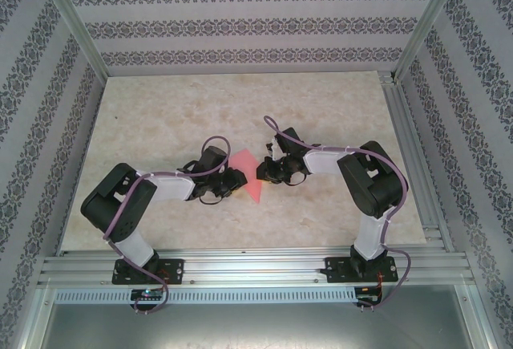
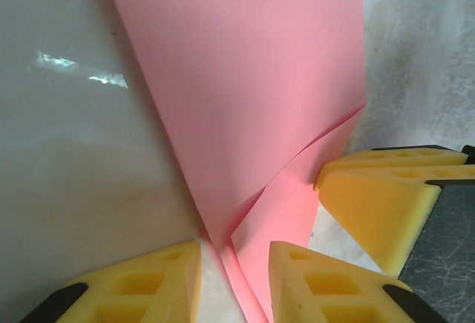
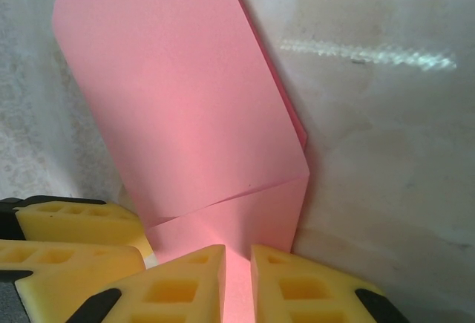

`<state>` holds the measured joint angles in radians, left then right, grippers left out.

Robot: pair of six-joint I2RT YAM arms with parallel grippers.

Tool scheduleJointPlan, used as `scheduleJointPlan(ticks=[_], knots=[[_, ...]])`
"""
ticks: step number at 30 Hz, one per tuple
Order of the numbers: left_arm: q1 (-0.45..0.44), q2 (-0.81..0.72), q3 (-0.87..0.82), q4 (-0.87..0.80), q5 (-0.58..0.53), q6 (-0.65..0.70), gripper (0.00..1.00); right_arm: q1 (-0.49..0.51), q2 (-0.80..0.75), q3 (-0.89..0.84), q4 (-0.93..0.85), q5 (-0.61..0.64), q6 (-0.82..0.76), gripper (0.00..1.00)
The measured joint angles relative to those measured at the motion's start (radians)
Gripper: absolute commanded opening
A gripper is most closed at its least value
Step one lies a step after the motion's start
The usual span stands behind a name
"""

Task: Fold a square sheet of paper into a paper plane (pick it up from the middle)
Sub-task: Turn over the paper at the center of the table.

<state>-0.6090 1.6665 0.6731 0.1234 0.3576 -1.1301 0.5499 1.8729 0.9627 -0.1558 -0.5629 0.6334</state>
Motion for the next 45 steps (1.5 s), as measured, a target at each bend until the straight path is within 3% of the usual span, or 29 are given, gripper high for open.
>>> scheduleJointPlan(ticks=[17,27,37,40,45], knots=[[-0.001,0.019,0.000,0.034,0.008,-0.010,0.25,0.000,0.000,0.000,0.000,0.000,0.000,0.17],[-0.002,0.026,0.000,0.053,0.011,-0.021,0.13,0.000,0.000,0.000,0.000,0.000,0.000,0.18],[-0.002,0.003,0.002,0.042,0.001,-0.020,0.03,-0.002,-0.021,-0.006,0.003,-0.008,0.001,0.27],[-0.002,-0.029,0.026,-0.030,-0.025,0.011,0.02,-0.015,-0.088,-0.036,0.002,-0.008,0.004,0.30],[-0.016,-0.117,0.202,-0.341,-0.169,0.156,0.00,-0.086,-0.286,-0.094,-0.025,0.011,-0.002,0.34]])
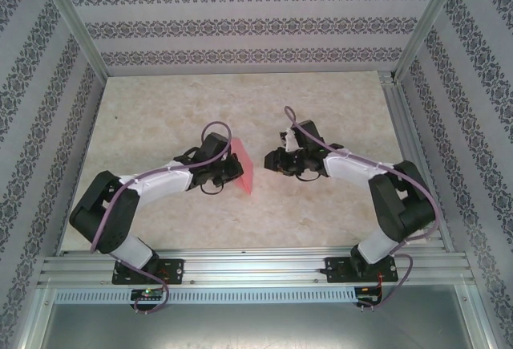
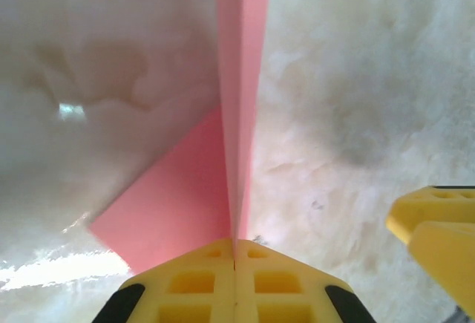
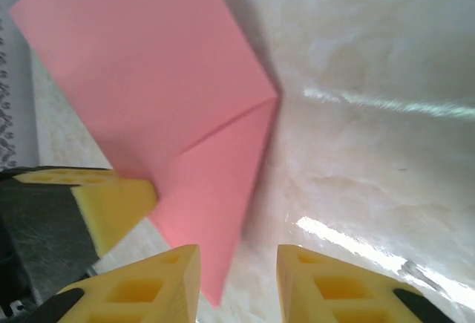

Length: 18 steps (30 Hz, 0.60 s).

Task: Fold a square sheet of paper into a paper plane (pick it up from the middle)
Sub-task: Turn over the paper at the center of the table.

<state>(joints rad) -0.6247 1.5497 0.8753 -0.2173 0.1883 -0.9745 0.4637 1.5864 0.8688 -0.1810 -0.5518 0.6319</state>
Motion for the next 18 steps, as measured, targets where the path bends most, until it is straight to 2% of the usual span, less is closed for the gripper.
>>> scheduleJointPlan(ticks=[4,8,12,18], knots=[[-0.045,-0.043,0.188,-0.274,-0.208,0.129,0.00,-0.076,-0.138,-0.041,-0.060,0.040,-0.024,0.34],[-0.121,-0.018,0.344,-0.524,-0.425,0.227,0.00,-0.143,-0.251,-0.100,-0.139,0.084,-0.052,0.35],[-0.226,0.120,0.489,-0.735,-0.621,0.264,0.00,-0.206,-0.369,-0.155,-0.211,0.119,-0.067,0.36],[-0.365,0.401,0.645,-0.903,-0.739,0.267,0.00,-0.280,-0.515,-0.198,-0.287,0.156,-0.078,0.37]])
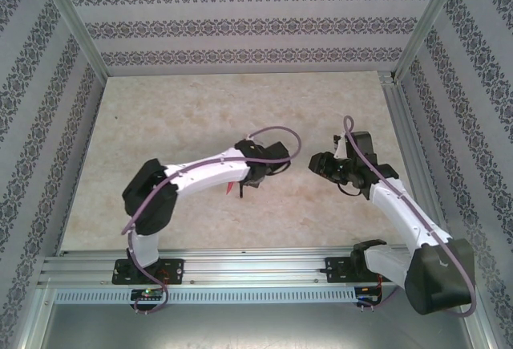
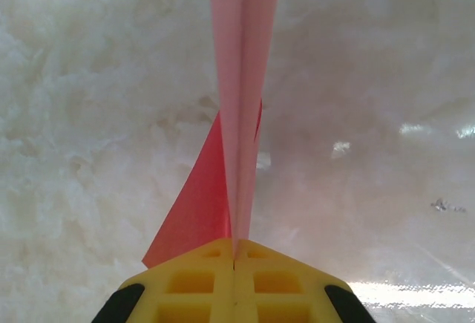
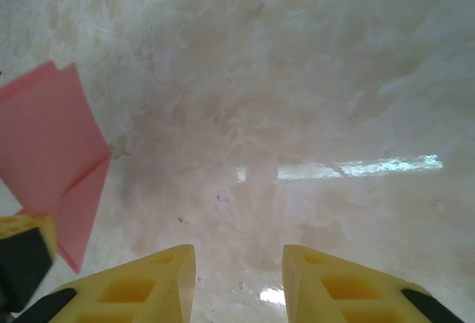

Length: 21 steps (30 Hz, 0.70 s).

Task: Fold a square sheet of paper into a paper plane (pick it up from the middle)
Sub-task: Turn over the paper at the center of the table.

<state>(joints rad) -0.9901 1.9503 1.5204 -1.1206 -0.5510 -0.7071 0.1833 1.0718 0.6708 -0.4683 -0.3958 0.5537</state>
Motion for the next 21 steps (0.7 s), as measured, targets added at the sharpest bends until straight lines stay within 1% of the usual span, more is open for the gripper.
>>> scheduleJointPlan(ticks=[2,4,7,9,10,11,12,13,14,16,18,20,21], knots=[[-0.034,0.067,0.033,-0.029,-0.010,0.000,0.00,-0.017,-0.034,-0.006,-0.016,0.010,-0.001,0.38],[-0.064,0.121,0.069,-0.057,-0.013,0.000,0.00,-0.036,-0.063,-0.010,-0.034,0.018,-0.003,0.41],[-0.107,0.178,0.129,-0.086,-0.015,-0.001,0.07,-0.061,-0.090,-0.017,-0.050,0.030,-0.004,0.42],[-0.134,0.208,0.168,-0.097,-0.015,-0.002,0.09,-0.072,-0.098,-0.024,-0.058,0.032,-0.004,0.42],[-0.145,0.216,0.179,-0.099,-0.013,-0.002,0.13,-0.075,-0.099,-0.026,-0.061,0.032,-0.004,0.43],[-0.157,0.223,0.191,-0.103,-0.007,-0.003,0.21,-0.075,-0.099,-0.028,-0.063,0.032,-0.004,0.43],[-0.166,0.227,0.199,-0.103,-0.001,0.000,0.31,-0.075,-0.098,-0.030,-0.063,0.032,-0.004,0.43],[-0.174,0.228,0.204,-0.103,0.006,0.004,0.37,-0.075,-0.098,-0.031,-0.063,0.031,-0.004,0.43],[-0.182,0.229,0.207,-0.101,0.020,0.003,0.40,-0.075,-0.095,-0.032,-0.063,0.028,-0.004,0.43],[-0.192,0.229,0.213,-0.097,0.054,0.012,0.52,-0.075,-0.085,-0.032,-0.063,0.027,-0.007,0.44],[-0.198,0.228,0.215,-0.077,0.109,0.024,0.55,-0.075,-0.074,-0.032,-0.064,0.027,-0.007,0.44],[-0.199,0.221,0.212,-0.044,0.169,0.037,0.57,-0.075,-0.067,-0.032,-0.064,0.022,-0.008,0.42],[-0.198,0.206,0.199,-0.013,0.201,0.045,0.59,-0.075,-0.063,-0.032,-0.063,0.012,-0.010,0.42]])
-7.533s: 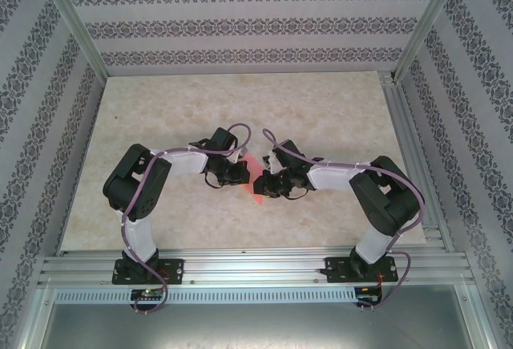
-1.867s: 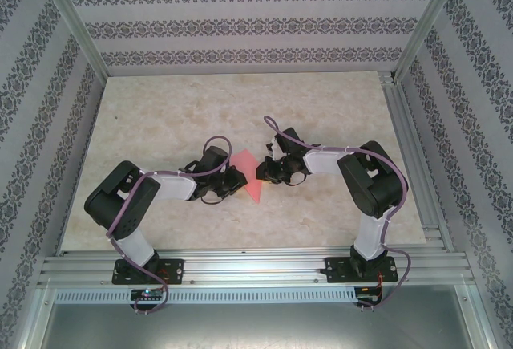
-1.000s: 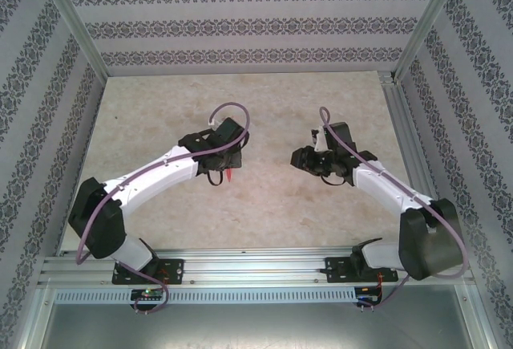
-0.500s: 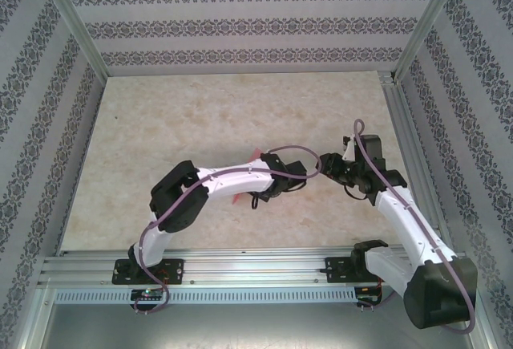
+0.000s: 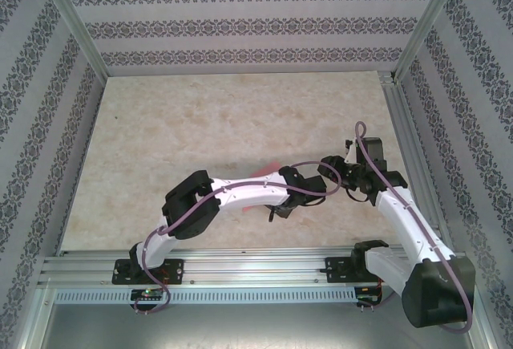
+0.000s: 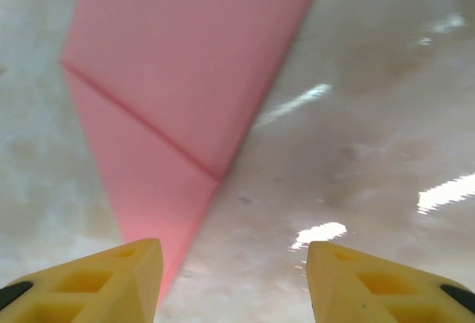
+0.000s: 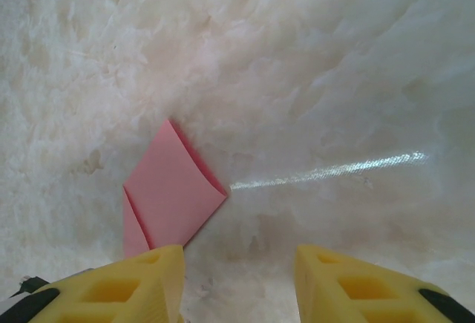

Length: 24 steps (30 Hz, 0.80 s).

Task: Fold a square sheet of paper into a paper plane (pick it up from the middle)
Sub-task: Turn over the paper at the center of the table.

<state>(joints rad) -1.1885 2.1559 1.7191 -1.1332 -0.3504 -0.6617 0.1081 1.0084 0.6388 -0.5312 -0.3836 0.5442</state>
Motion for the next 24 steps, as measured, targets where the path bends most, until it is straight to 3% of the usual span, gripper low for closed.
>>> scheduleJointPlan(ticks=[3,7,11,12,15,18,24], knots=[[0.004,-0.130,-0.109,0.113,0.080,0.015,0.65,0.002,0.027,0.000,0.008,-0.049,-0.001,0.36],[0.065,-0.451,-0.341,0.291,0.187,0.011,0.66,0.082,0.089,0.002,0.056,-0.094,0.019,0.29],[0.314,-0.695,-0.596,0.510,0.350,-0.026,0.67,0.267,0.192,0.031,0.128,-0.097,0.066,0.27],[0.394,-0.711,-0.660,0.569,0.402,-0.034,0.67,0.311,0.224,0.046,0.145,-0.094,0.077,0.27],[0.527,-0.665,-0.773,0.672,0.549,-0.042,0.64,0.422,0.321,0.098,0.195,-0.075,0.106,0.24],[0.564,-0.570,-0.780,0.715,0.684,-0.027,0.60,0.488,0.396,0.126,0.249,-0.062,0.135,0.21],[0.611,-0.427,-0.747,0.807,0.856,-0.016,0.50,0.525,0.518,0.132,0.345,-0.062,0.189,0.16]])
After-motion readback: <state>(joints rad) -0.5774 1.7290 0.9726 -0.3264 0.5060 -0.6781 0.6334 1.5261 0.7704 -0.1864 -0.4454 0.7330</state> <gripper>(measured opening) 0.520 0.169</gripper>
